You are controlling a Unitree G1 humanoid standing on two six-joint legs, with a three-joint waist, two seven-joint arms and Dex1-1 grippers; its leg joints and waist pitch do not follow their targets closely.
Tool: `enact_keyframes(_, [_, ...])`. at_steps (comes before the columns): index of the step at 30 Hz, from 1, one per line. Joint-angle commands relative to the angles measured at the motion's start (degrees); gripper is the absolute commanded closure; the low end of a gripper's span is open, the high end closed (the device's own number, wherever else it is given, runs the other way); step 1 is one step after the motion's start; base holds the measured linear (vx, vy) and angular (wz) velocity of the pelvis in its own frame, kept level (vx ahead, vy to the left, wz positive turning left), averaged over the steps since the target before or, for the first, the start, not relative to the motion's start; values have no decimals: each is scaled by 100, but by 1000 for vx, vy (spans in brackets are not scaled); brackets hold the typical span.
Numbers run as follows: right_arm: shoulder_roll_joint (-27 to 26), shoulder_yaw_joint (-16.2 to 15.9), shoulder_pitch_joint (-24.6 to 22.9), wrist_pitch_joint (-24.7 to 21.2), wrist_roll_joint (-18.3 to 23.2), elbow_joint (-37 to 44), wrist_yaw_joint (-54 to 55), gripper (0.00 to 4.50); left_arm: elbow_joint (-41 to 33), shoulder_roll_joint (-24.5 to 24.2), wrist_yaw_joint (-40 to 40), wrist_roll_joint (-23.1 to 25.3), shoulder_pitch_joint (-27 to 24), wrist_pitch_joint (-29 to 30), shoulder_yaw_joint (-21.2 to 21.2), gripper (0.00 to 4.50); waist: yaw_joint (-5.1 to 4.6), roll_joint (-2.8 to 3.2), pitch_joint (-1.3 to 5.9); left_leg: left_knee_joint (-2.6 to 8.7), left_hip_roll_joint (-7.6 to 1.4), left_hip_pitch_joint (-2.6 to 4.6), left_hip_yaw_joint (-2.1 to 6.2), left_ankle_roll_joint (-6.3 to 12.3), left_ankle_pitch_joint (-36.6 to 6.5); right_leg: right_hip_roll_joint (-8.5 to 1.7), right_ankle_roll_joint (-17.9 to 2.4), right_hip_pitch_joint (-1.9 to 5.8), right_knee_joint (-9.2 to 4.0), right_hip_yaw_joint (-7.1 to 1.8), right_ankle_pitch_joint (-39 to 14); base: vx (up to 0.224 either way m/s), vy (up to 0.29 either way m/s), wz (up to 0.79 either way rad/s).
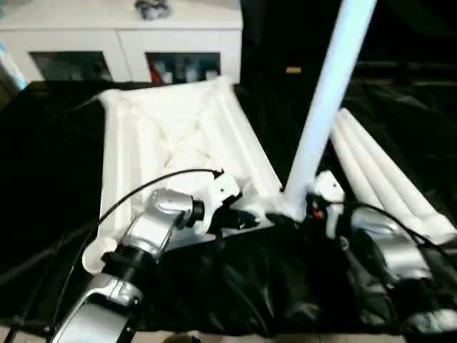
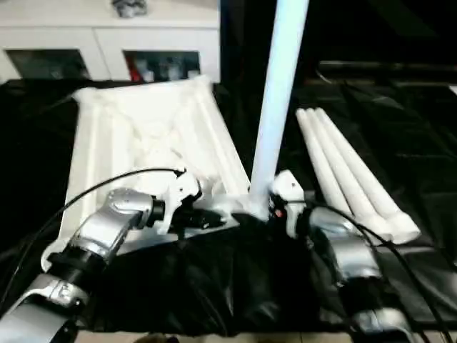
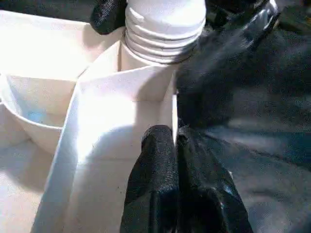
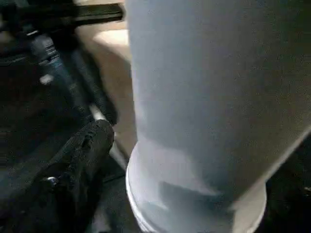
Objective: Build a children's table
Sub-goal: Rotate leg to tighten
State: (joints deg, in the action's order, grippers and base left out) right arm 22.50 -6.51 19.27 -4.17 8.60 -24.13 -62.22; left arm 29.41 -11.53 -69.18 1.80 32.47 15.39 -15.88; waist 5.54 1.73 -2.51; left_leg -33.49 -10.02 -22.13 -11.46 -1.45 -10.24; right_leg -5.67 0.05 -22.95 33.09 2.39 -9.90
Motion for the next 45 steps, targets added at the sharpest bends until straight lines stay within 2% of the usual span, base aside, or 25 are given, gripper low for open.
enact_keyframes(1, [-167, -772, -208, -237, -15, 165, -570, 56, -139, 237, -233, -286, 234, -212, -314, 450, -2, -51, 301, 459, -355, 170, 109, 368, -1614, -281, -1338, 190, -375, -164, -1475, 0, 0, 0])
enact_keyframes(3, [-59, -806, -336, -400, 60, 437, -776, 56, -44, 182, -335, -267, 291, -265, -291, 450, -13, -29, 290, 490, -351, 168, 129, 219, -1827, -287, -1257, 189, -403, -170, -1751, 0, 0, 0])
enact_keyframes(4, [-29, -815, -382, -472, 89, 530, -830, 78, 12, 164, -370, -257, 326, -287, -273, 450, 9, -7, 286, 500, -357, 198, 133, 160, -1932, -283, -1199, 169, -417, -178, -1868, 0, 0, 0])
enact_keyframes(7, [11, -826, -462, -602, 135, 706, -863, 100, 92, 129, -463, -235, 377, -319, -254, 450, 3, -22, 284, 512, -347, 210, 139, 52, -2105, -287, -1115, 154, -447, -183, -2072, 0, 0, 0])
enact_keyframes(8, [22, -832, -480, -645, 149, 757, -860, 100, 106, 122, -489, -228, 384, -330, -251, 450, 6, 4, 281, 516, -347, 203, 148, 38, -2110, -293, -1108, 155, -446, -187, -2076, 0, 0, 0])
enact_keyframes(9, [25, -834, -483, -655, 153, 768, -859, 112, 109, 120, -495, -227, 386, -333, -250, 450, -7, -12, 284, 524, -348, 180, 156, 22, -2099, -301, -1097, 170, -441, -182, -2064, 0, 0, 0])
enact_keyframes(15, [25, -858, -554, -799, 170, 898, -852, 149, 148, 111, -531, -220, 381, -369, -258, 450, -3, -26, 295, 516, -347, 163, 156, 55, -1941, -301, -1132, 180, -425, -180, -1874, 0, 0, 0])
enact_keyframes(19, [-230, -686, -411, -688, 0, 561, -314, 172, 169, 211, -274, -179, 354, -364, -196, 450, -7, -29, 296, 505, -344, 155, 149, 93, -1859, -310, -1172, 177, -412, -178, -1832, 0, 0, 0])
enact_keyframes(21, [-616, -425, -45, -478, -370, -205, 795, 174, 186, 382, 230, -93, 347, -269, -101, 450, -70, -37, 289, 516, -321, 143, 172, -15, -1963, -334, -1145, 161, -428, -167, -2079, 0, 0, 0])
enact_keyframes(22, [-705, -368, 56, -439, -466, -407, 1092, 175, 190, 430, 386, -61, 347, -233, -75, 450, -104, -21, 279, 520, -317, 147, 185, -77, -2079, -339, -1123, 141, -434, -159, -2255, 0, 0, 0])
enact_keyframes(23, [-832, -281, 213, -436, -551, -698, 1504, 177, 182, 507, 600, -27, 342, -183, -39, 450, -181, -41, 256, 544, -297, 120, 226, -169, -2289, -335, -977, 172, -464, -125, -2663, 0, 0, 0])
enact_keyframes(24, [-907, -229, 309, -442, -597, -868, 1755, 177, 176, 557, 731, -7, 339, -153, -16, 450, -239, -55, 257, 555, -296, 132, 238, -227, -2418, -325, -861, 151, -488, -119, -2885, -51, 9, -12])
enact_keyframes(26, [-1191, -38, 608, -482, -603, -1359, 2453, 178, 121, 766, 1269, 73, 315, 22, 78, 450, -304, -45, 243, 546, -290, 160, 250, -241, -2641, -323, -780, 116, -530, -121, -3105, 0, 0, 0])
enact_keyframes(28, [-1393, 55, 794, -503, -596, -1623, 2846, 178, 43, 940, 1713, 162, 284, 159, 138, 450, -389, -95, 240, 527, -268, 161, 260, -220, -2763, -318, -719, 93, -583, -102, -3292, 0, 0, 0])
enact_keyframes(29, [-1465, 71, 864, -515, -621, -1712, 3014, 178, 2, 1009, 1869, 202, 268, 204, 146, 450, -392, -85, 239, 517, -264, 168, 256, -201, -2774, -319, -700, 82, -582, -101, -3349, 0, 0, 0])
enact_keyframes(30, [-1548, 86, 945, -446, -674, -1848, 3130, 178, -51, 1089, 2021, 228, 245, 236, 138, 450, -402, -107, 238, 509, -260, 169, 253, -160, -2764, -313, -650, 68, -609, -101, -3430, 0, 0, 0])
enact_keyframes(31, [-1582, 95, 980, -410, -699, -1911, 3172, 178, -72, 1120, 2077, 237, 236, 245, 133, 450, -398, -94, 237, 506, -255, 167, 257, -140, -2745, -317, -606, 68, -622, -94, -3507, 0, 0, 0])
enact_keyframes(32, [-1632, 111, 1027, -358, -716, -2002, 3215, 143, -92, 1167, 2143, 241, 227, 254, 127, 450, -392, -89, 237, 503, -260, 172, 257, -133, -2753, -323, -584, 58, -632, -94, -3540, 0, 0, 0])
enact_keyframes(34, [-1715, 119, 1104, -247, -726, -2162, 3230, 108, -110, 1261, 2244, 234, 220, 267, 120, 450, -399, -104, 236, 509, -260, 171, 262, -110, -2792, -312, -553, 50, -641, -81, -3546, 0, 0, 0])
enact_keyframes(36, [-1755, 115, 1119, -226, -645, -2201, 3089, 108, -89, 1313, 2294, 221, 229, 255, 125, 450, -390, -92, 247, 522, -269, 170, 257, -109, -2772, -298, -593, 59, -629, -85, -3315, 0, 0, 0])
enact_keyframes(37, [-1734, 79, 1107, -197, -674, -2193, 3018, 88, -65, 1303, 2295, 222, 237, 232, 122, 450, -380, -70, 244, 535, -277, 174, 252, -107, -2776, -287, -650, 54, -613, -95, -3135, 0, 0, 0])
enact_keyframes(39, [-1717, 48, 1102, -169, -700, -2194, 2981, 66, -51, 1294, 2298, 223, 243, 220, 119, 450, -382, -76, 253, 544, -281, 174, 244, -113, -2801, -281, -721, 63, -592, -101, -2919, 0, 0, 0])
enact_keyframes(40, [-1624, -20, 1063, -27, -757, -2162, 2893, 61, -47, 1228, 2190, 208, 242, 188, 88, 450, -379, -52, 260, 554, -283, 165, 239, -108, -2778, -275, -770, 78, -578, -104, -2754, 0, 0, 0])
enact_keyframes(43, [-1550, -20, 1019, 62, -734, -2111, 2751, 54, -53, 1163, 2073, 190, 234, 158, 60, 450, -375, -64, 265, 551, -284, 162, 218, -81, -2730, -276, -876, 91, -561, -116, -2507, 0, 0, 0])
enact_keyframes(45, [-1384, -86, 835, 155, -596, -1797, 2154, 54, -38, 1025, 1784, 145, 227, 59, 8, 450, -354, -69, 270, 542, -283, 158, 202, -12, -2654, -284, -901, 110, -564, -131, -2423, 0, 0, 0])
